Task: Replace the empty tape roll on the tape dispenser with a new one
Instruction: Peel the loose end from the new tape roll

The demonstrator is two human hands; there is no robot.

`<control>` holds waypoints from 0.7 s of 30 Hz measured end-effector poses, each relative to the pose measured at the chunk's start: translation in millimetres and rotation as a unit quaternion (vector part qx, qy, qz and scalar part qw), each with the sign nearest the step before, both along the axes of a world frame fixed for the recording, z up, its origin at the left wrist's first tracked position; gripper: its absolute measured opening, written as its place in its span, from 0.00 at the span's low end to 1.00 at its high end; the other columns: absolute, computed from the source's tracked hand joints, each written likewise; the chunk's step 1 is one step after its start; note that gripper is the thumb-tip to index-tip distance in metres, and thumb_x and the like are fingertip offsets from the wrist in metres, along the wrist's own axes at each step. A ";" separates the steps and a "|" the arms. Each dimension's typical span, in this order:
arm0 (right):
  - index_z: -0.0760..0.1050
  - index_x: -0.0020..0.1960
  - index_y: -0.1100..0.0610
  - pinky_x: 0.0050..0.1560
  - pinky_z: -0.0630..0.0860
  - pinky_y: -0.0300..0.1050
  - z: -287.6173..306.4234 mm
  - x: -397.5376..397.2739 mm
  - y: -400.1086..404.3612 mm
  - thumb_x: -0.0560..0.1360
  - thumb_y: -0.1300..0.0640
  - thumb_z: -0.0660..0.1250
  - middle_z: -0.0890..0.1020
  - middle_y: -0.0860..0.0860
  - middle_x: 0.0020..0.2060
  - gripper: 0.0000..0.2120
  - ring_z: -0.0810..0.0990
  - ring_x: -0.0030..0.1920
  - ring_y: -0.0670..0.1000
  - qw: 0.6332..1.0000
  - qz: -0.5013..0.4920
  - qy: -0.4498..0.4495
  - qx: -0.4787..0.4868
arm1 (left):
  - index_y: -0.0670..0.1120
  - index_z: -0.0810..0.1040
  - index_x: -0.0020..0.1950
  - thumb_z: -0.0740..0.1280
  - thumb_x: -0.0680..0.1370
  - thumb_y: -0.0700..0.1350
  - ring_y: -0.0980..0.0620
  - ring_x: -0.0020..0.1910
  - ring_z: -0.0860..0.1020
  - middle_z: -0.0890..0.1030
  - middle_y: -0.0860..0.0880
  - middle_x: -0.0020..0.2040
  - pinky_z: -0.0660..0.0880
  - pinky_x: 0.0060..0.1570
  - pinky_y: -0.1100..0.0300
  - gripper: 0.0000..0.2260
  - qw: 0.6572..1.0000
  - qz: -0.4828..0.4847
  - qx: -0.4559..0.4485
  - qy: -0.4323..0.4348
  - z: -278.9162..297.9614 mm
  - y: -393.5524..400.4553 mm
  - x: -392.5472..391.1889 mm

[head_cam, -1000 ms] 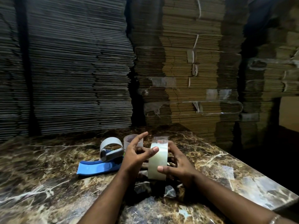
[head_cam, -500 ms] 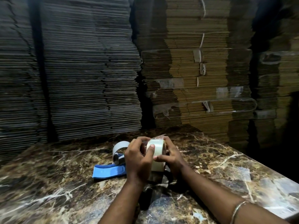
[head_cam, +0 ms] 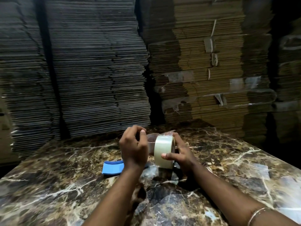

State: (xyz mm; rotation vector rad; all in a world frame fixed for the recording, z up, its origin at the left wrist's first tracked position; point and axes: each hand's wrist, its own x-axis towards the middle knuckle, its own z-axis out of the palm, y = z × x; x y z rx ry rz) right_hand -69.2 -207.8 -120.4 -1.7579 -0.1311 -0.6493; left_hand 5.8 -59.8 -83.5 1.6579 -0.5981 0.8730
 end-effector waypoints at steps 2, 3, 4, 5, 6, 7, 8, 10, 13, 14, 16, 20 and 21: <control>0.72 0.61 0.57 0.39 0.76 0.31 0.0 -0.1 0.5 0.55 0.47 0.73 0.80 0.50 0.51 0.36 0.80 0.44 0.35 1.000 -0.001 -0.002 0.001 | 0.44 0.78 0.37 0.64 0.72 0.40 0.50 0.36 0.75 0.78 0.49 0.35 0.67 0.36 0.64 0.05 0.996 0.010 0.075 -0.049 1.6 5.9 7.2; 0.72 0.61 0.56 0.39 0.76 0.31 -1.0 0.8 0.2 0.55 0.47 0.74 0.80 0.51 0.52 0.36 0.80 0.44 0.35 1.000 -0.002 -0.002 0.002 | 0.44 0.78 0.37 0.64 0.72 0.41 0.49 0.36 0.75 0.78 0.49 0.35 0.69 0.37 0.59 0.05 0.991 0.009 0.113 -0.070 1.4 9.4 11.3; 0.72 0.61 0.56 0.39 0.77 0.33 -1.8 1.9 0.4 0.55 0.47 0.74 0.79 0.53 0.52 0.36 0.80 0.45 0.36 1.000 -0.003 -0.001 0.004 | 0.45 0.78 0.38 0.64 0.72 0.42 0.48 0.36 0.76 0.78 0.49 0.36 0.72 0.38 0.56 0.05 0.986 0.013 0.145 -0.077 2.3 13.0 15.1; 0.72 0.61 0.54 0.40 0.77 0.35 -3.1 2.8 0.2 0.55 0.47 0.75 0.79 0.54 0.53 0.36 0.81 0.46 0.38 1.000 -0.004 0.002 0.007 | 0.46 0.78 0.39 0.64 0.72 0.45 0.48 0.39 0.76 0.78 0.50 0.37 0.73 0.40 0.54 0.05 0.982 0.026 0.177 -0.059 2.7 15.8 20.9; 0.72 0.60 0.53 0.40 0.78 0.38 -3.8 3.4 0.1 0.55 0.47 0.75 0.79 0.55 0.54 0.35 0.81 0.48 0.42 1.000 -0.003 0.004 0.011 | 0.48 0.79 0.40 0.64 0.72 0.48 0.47 0.42 0.76 0.78 0.50 0.40 0.73 0.42 0.53 0.06 0.975 0.053 0.216 -0.020 3.9 17.1 26.9; 0.72 0.60 0.52 0.41 0.79 0.40 -4.6 3.7 0.3 0.55 0.48 0.75 0.79 0.56 0.55 0.34 0.81 0.49 0.45 1.000 -0.002 0.005 0.013 | 0.49 0.79 0.42 0.63 0.73 0.52 0.46 0.46 0.76 0.79 0.49 0.43 0.73 0.45 0.52 0.09 0.960 0.088 0.261 0.042 4.3 18.1 34.3; 0.72 0.60 0.51 0.41 0.79 0.41 -4.7 3.6 0.5 0.55 0.48 0.75 0.79 0.57 0.55 0.34 0.81 0.50 0.47 1.000 -0.001 0.004 0.013 | 0.49 0.80 0.45 0.62 0.73 0.55 0.45 0.48 0.76 0.80 0.48 0.45 0.73 0.46 0.51 0.12 0.940 0.113 0.301 0.112 5.1 18.3 40.1; 0.73 0.59 0.50 0.41 0.79 0.40 -5.2 3.3 0.6 0.56 0.47 0.75 0.79 0.57 0.56 0.33 0.81 0.50 0.48 1.000 -0.010 0.004 0.001 | 0.46 0.81 0.45 0.61 0.74 0.56 0.42 0.48 0.78 0.82 0.44 0.47 0.75 0.46 0.52 0.16 0.923 0.088 0.304 0.217 6.1 18.0 44.7; 0.73 0.60 0.48 0.43 0.80 0.41 -5.1 1.2 3.5 0.57 0.44 0.75 0.78 0.56 0.56 0.33 0.80 0.53 0.52 0.999 -0.027 0.006 -0.037 | 0.44 0.78 0.38 0.63 0.75 0.52 0.41 0.43 0.78 0.81 0.43 0.39 0.71 0.41 0.53 0.13 0.933 0.020 0.242 0.266 4.5 18.1 40.1; 0.72 0.60 0.46 0.45 0.81 0.45 -5.5 0.8 4.4 0.57 0.42 0.75 0.78 0.55 0.57 0.33 0.80 0.54 0.52 0.998 -0.034 0.007 -0.058 | 0.43 0.78 0.38 0.65 0.75 0.51 0.41 0.43 0.77 0.80 0.44 0.37 0.70 0.40 0.54 0.13 0.934 0.002 0.222 0.279 6.6 18.7 36.4; 0.72 0.62 0.44 0.48 0.81 0.47 -4.7 -1.5 7.4 0.57 0.40 0.73 0.77 0.53 0.57 0.34 0.79 0.55 0.51 0.995 -0.040 0.008 -0.090 | 0.41 0.81 0.43 0.68 0.73 0.50 0.40 0.46 0.78 0.82 0.43 0.39 0.71 0.43 0.55 0.12 0.931 -0.049 0.178 0.314 10.9 20.0 33.4; 0.71 0.62 0.44 0.46 0.77 0.40 -0.7 -7.1 12.4 0.58 0.38 0.71 0.77 0.52 0.55 0.34 0.78 0.53 0.47 0.991 -0.046 -0.002 -0.126 | 0.41 0.83 0.39 0.71 0.71 0.51 0.42 0.43 0.81 0.84 0.41 0.41 0.74 0.42 0.53 0.12 0.911 -0.087 0.102 0.389 14.0 20.5 30.1; 0.72 0.62 0.44 0.47 0.78 0.43 -0.2 -8.0 12.7 0.59 0.38 0.71 0.78 0.52 0.55 0.33 0.79 0.53 0.47 0.990 -0.045 -0.010 -0.133 | 0.41 0.84 0.41 0.71 0.68 0.51 0.41 0.47 0.82 0.85 0.39 0.44 0.78 0.48 0.49 0.13 0.903 -0.110 0.083 0.407 11.8 20.0 33.3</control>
